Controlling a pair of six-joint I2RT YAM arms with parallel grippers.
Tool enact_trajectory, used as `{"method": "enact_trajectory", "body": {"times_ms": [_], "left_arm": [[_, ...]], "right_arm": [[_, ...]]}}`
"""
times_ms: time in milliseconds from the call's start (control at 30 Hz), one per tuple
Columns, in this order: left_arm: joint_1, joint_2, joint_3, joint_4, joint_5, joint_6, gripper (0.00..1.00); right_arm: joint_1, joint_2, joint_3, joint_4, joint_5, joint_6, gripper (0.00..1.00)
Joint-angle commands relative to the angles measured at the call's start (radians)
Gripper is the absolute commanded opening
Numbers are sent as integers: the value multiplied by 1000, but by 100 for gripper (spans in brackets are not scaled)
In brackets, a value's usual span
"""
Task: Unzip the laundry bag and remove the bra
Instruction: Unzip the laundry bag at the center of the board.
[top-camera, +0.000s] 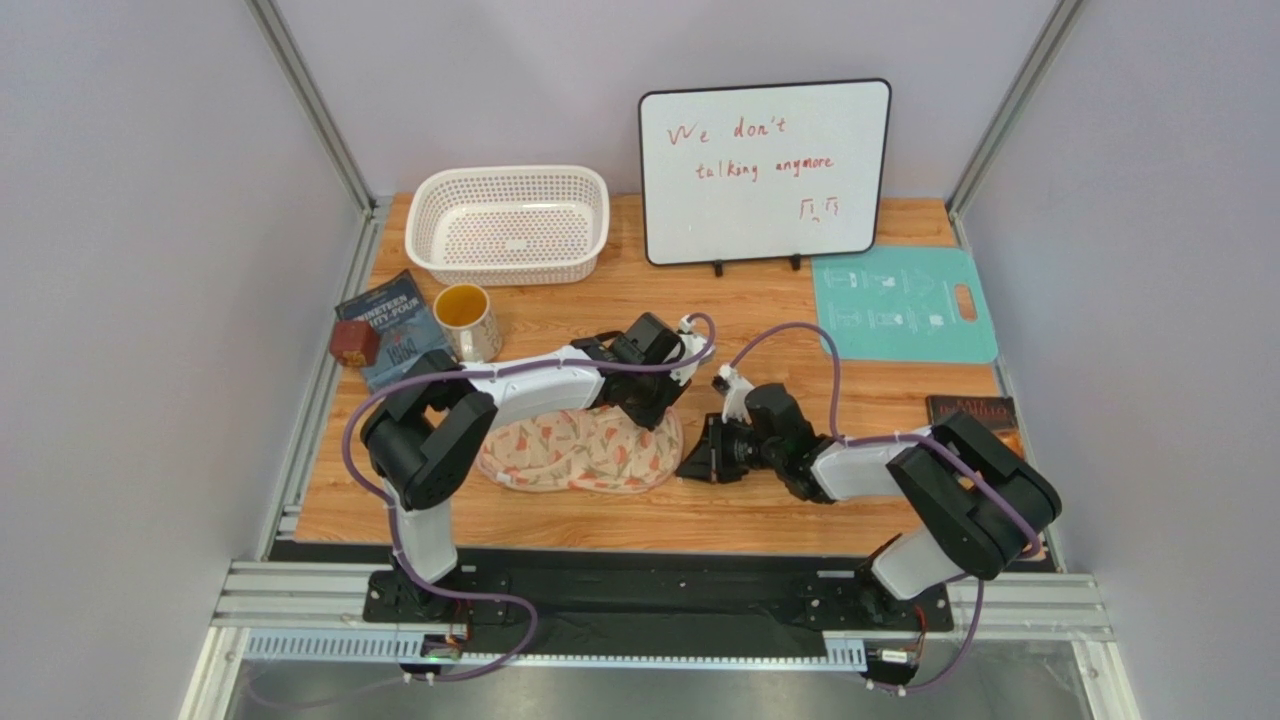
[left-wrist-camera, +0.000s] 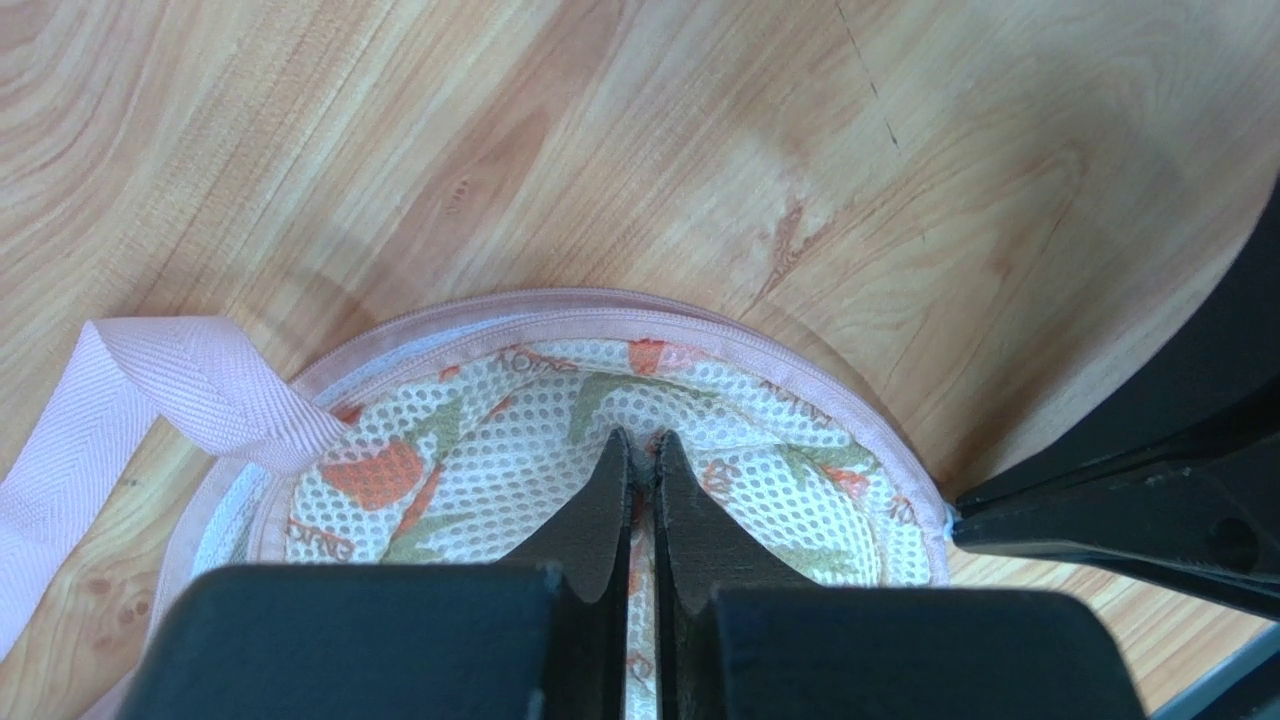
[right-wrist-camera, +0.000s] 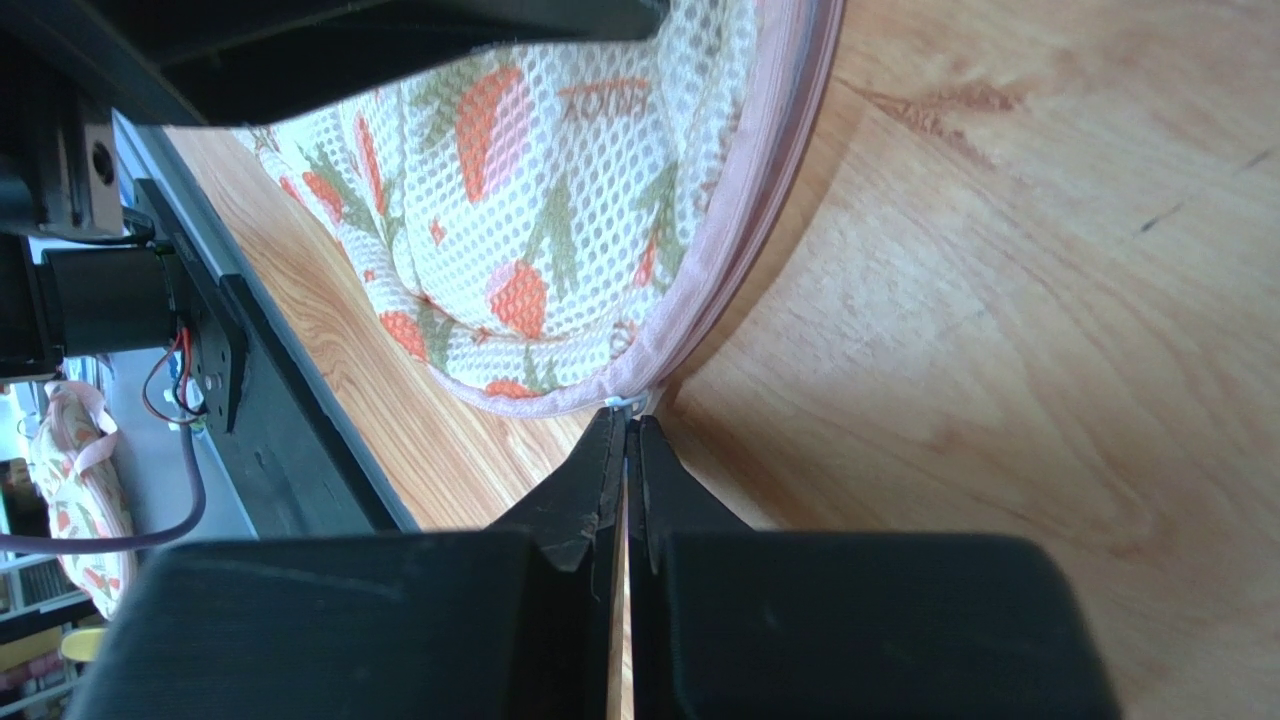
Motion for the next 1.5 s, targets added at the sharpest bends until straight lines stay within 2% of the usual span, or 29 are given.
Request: {"method": "enact_trajectory", "body": {"times_ms": [0, 467, 1000, 1467], "left_arm": [[14, 47, -36, -19, -64, -38, 0], [19, 53, -10, -2, -92, -159, 0], [20, 82, 76, 11, -153, -320, 0], [25, 92, 88, 50, -175, -415, 0]], "right_arm": [[5, -39, -26, 32, -14, 8, 0], [23, -97, -64, 52, 23, 66, 0], [77, -178, -55, -24, 115, 105, 0], [108, -203, -49, -47, 152, 121, 0]]}}
